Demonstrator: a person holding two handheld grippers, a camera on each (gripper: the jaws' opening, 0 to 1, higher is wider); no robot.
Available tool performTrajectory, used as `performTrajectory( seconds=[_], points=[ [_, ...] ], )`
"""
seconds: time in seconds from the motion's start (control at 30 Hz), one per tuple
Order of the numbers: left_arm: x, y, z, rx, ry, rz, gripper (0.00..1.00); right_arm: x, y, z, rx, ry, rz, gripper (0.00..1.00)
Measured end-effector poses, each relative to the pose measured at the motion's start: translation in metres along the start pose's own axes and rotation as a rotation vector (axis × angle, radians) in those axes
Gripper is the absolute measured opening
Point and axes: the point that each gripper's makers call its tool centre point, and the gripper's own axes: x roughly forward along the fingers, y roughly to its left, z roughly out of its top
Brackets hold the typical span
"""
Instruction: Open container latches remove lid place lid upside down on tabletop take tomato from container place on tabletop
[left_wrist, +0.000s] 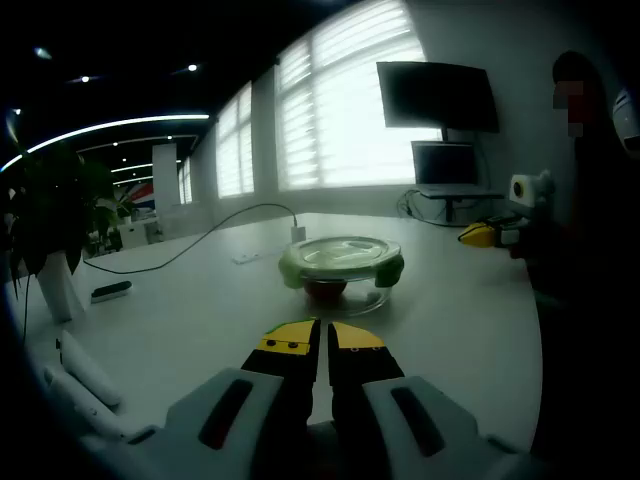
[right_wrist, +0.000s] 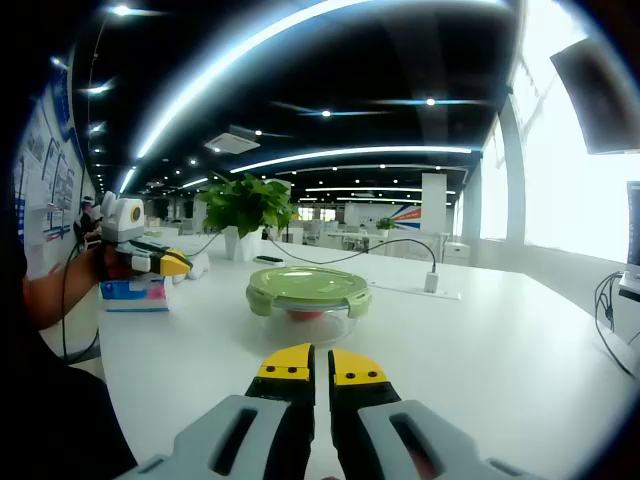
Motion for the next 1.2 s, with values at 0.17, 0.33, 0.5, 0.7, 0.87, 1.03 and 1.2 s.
performTrajectory(
  seconds=[0.17, 0.33, 0.5, 0.7, 0.87, 1.03, 1.2],
  points=[
    [0.0001, -0.0004, 0.0003, -0.001, -0.001, 0.0, 0.06, 0.0003, -0.0005, -0.0001, 0.002, 0.0, -0.001, 0.01],
    [0.0003, -0.0005, 0.0001, -0.001, 0.0, 0.0, 0.06, 0.0, -0.0005, 0.0006, 0.004, -0.002, -0.002, 0.01],
    [0.0004, -0.0006, -0.0001, 0.001, 0.0, -0.001, 0.06, -0.0003, -0.0007, 0.0019, 0.008, -0.008, -0.003, 0.01],
    [0.0005, -0.0005, -0.0002, 0.001, -0.001, -0.001, 0.06, 0.0, -0.0013, 0.0015, 0.011, -0.007, -0.004, 0.01],
    [0.0006, -0.0012, 0.0003, 0.001, -0.002, 0.0, 0.06, -0.0004, -0.0014, 0.001, 0.01, -0.006, -0.005, 0.01],
    [0.0002, -0.0017, 0.0018, -0.005, -0.01, -0.006, 0.06, -0.0002, -0.0023, 0.001, 0.01, -0.006, -0.006, 0.01],
    [0.0007, -0.0015, 0.001, 0.0, -0.005, -0.005, 0.06, 0.0001, -0.0018, 0.0003, 0.008, -0.003, -0.005, 0.01]
  ],
)
